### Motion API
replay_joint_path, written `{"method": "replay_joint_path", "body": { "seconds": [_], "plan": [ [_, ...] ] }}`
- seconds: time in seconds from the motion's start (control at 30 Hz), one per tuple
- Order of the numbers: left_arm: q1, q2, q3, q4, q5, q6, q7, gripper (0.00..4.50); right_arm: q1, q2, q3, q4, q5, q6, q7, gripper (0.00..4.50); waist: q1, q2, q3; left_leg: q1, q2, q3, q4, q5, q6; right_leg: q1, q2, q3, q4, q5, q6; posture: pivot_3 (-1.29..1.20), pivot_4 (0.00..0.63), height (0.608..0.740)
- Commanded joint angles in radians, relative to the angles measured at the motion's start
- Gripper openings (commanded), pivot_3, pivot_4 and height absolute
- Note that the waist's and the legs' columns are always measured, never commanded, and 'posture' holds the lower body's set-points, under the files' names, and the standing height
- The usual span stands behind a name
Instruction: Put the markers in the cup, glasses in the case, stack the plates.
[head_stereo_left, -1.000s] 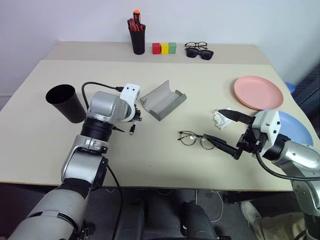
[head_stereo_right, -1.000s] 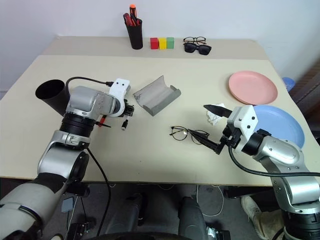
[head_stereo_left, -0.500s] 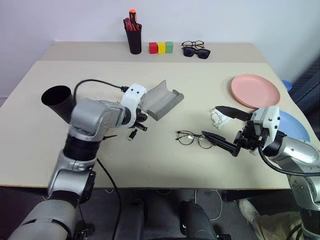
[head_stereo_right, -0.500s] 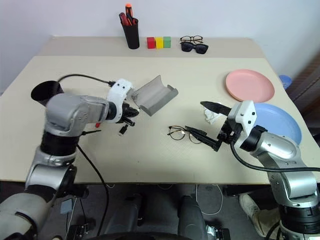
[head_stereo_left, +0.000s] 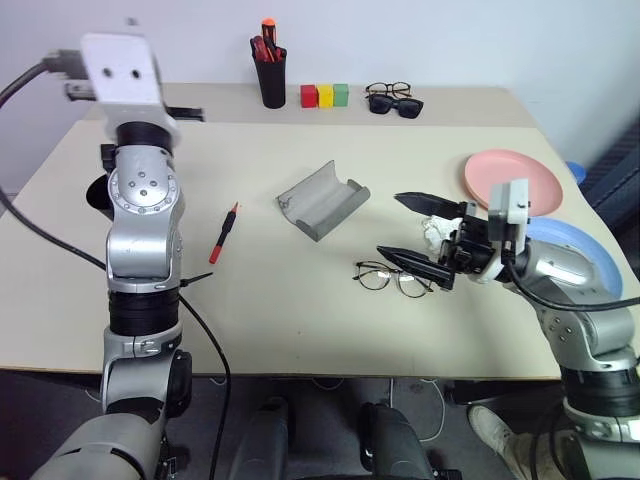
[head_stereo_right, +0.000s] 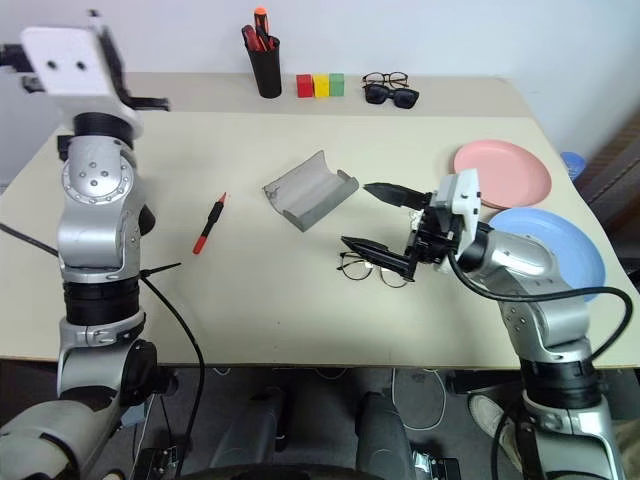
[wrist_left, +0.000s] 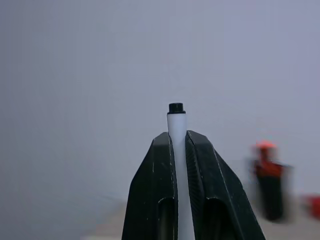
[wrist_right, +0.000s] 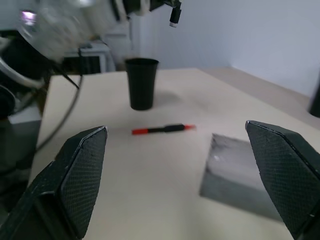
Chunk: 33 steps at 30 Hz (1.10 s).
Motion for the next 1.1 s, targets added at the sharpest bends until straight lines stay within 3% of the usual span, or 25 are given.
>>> {"method": "replay_joint_path", "body": {
  "seconds": [0.03, 0.47, 0.5, 0.53, 0.73, 0.77, 0.83, 0.93, 1.1],
  "plan": [
    [0.034, 0.039, 0.035, 0.065, 0.087, -0.115, 0.079, 0.02, -0.054, 0.020, 0.021, 0.027, -0.018, -0.032, 0.028, 4.50, 0.000, 0.000, 0.000, 0.000, 0.000, 0.000, 0.000, 0.000, 0.000, 0.000, 0.000, 0.000, 0.000, 0.000, 0.000, 0.00, 0.150, 0.740],
    [0.127, 0.030, 0.065, 0.180, 0.108, -0.151, 0.124, 0.02, -0.065, 0.041, 0.026, 0.042, -0.046, -0.050, 0.036, 4.50, 0.000, -0.001, 0.000, 0.001, 0.000, 0.000, 0.001, 0.001, -0.002, -0.001, 0.000, 0.000, 0.004, 0.000, 0.001, 0.00, 0.150, 0.740],
    [0.134, 0.025, 0.059, 0.186, 0.109, -0.148, 0.122, 0.80, -0.063, 0.039, 0.024, 0.041, -0.047, -0.050, 0.034, 4.50, 0.000, -0.001, -0.001, 0.001, 0.000, 0.000, 0.001, 0.001, -0.002, -0.001, 0.000, 0.000, 0.004, 0.000, 0.001, 0.00, 0.150, 0.740],
    [0.139, 0.020, 0.055, 0.190, 0.111, -0.140, 0.122, 1.06, -0.061, 0.038, 0.023, 0.039, -0.048, -0.050, 0.031, 4.50, 0.000, -0.001, -0.001, 0.001, 0.000, 0.000, 0.001, 0.001, -0.002, -0.001, 0.000, 0.000, 0.004, 0.000, 0.001, 0.00, 0.150, 0.740],
    [0.153, -0.025, 0.049, 0.174, 0.053, -0.177, 0.078, 4.05, -0.051, 0.029, 0.012, 0.028, -0.053, -0.048, 0.014, 4.50, 0.002, -0.001, -0.001, 0.000, 0.000, 0.000, 0.001, 0.001, -0.003, -0.001, 0.000, 0.000, 0.004, 0.000, 0.001, 0.00, 0.150, 0.740],
    [0.155, -0.045, 0.051, 0.142, 0.022, -0.136, 0.052, 4.05, -0.050, 0.028, 0.010, 0.029, -0.056, -0.049, 0.011, 4.50, 0.002, -0.001, -0.001, 0.000, 0.000, 0.000, 0.001, 0.001, -0.003, -0.001, 0.000, 0.000, 0.004, 0.000, 0.001, 0.00, 0.150, 0.740],
    [0.149, -0.078, 0.040, 0.041, -0.075, 0.108, -0.056, 4.05, -0.046, 0.028, 0.008, 0.030, -0.059, -0.051, 0.007, 4.50, 0.002, -0.001, -0.001, 0.000, 0.000, 0.000, 0.001, 0.001, -0.003, 0.000, 0.000, 0.000, 0.004, 0.000, 0.001, 0.00, 0.150, 0.740],
    [0.131, 0.025, -0.091, -0.052, -0.145, 0.444, -0.334, 4.05, -0.042, 0.031, 0.008, 0.028, -0.064, -0.053, 0.005, 4.50, -0.003, -0.001, -0.001, 0.000, 0.000, 0.000, 0.001, 0.001, -0.003, 0.000, 0.001, 0.000, 0.005, 0.000, 0.001, 0.00, 0.150, 0.740],
    [0.021, 0.052, -0.088, 0.010, -0.199, 0.886, -0.386, 4.05, -0.041, 0.039, 0.010, 0.024, -0.069, -0.056, -0.008, 4.50, -0.012, -0.001, -0.001, 0.001, 0.000, -0.001, 0.002, 0.001, -0.002, -0.002, 0.001, 0.000, 0.008, -0.001, 0.002, 0.00, 0.150, 0.740]
  ]
}}
